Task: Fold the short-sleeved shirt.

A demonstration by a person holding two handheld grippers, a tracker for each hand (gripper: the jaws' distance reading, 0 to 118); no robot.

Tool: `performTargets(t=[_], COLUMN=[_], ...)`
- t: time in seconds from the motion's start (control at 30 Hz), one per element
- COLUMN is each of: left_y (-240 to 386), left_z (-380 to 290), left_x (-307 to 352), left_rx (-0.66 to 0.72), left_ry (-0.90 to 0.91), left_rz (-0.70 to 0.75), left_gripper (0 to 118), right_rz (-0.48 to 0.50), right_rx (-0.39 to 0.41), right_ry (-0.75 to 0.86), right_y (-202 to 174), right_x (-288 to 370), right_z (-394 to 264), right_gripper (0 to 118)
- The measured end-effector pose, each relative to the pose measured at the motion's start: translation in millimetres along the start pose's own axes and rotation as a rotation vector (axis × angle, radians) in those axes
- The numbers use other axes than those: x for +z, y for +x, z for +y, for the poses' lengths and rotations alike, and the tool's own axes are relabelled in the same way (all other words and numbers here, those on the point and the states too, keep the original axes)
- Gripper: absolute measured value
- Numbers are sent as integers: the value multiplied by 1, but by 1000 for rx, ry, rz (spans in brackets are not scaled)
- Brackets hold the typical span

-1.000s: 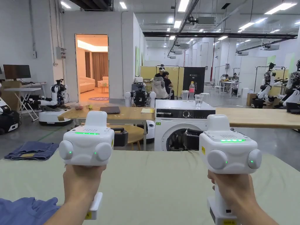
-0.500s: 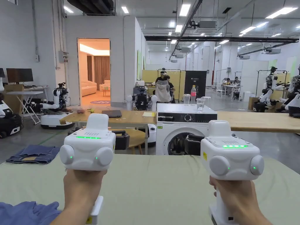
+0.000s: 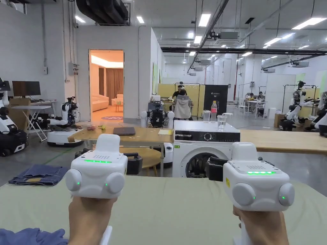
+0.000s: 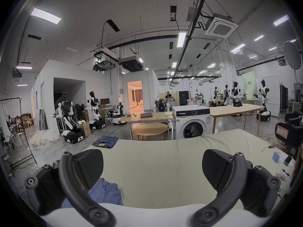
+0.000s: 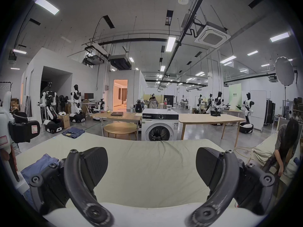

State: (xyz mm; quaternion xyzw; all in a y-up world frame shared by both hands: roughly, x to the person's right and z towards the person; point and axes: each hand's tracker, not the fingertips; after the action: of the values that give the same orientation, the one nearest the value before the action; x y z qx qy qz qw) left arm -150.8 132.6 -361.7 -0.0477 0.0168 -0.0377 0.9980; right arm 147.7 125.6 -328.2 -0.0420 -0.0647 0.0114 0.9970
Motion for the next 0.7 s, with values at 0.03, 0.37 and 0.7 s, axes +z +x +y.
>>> performTargets(t=[0.03, 0.37, 0.7], left_y=[0, 3, -10], left_z=[0, -1, -10], left_x=[-1, 0, 6], left_rx=[1, 2, -37], left_ry=[-1, -6, 37], left_rz=[-1, -9, 49], left_gripper=[118, 113, 0], right_rz=[0, -4, -8], right_rx=[2, 5, 42], right_ry=[0, 1, 49], right_y=[0, 3, -16], right_x=[0, 2, 7], right_z=[0, -3, 0], right_gripper=[109, 91, 0])
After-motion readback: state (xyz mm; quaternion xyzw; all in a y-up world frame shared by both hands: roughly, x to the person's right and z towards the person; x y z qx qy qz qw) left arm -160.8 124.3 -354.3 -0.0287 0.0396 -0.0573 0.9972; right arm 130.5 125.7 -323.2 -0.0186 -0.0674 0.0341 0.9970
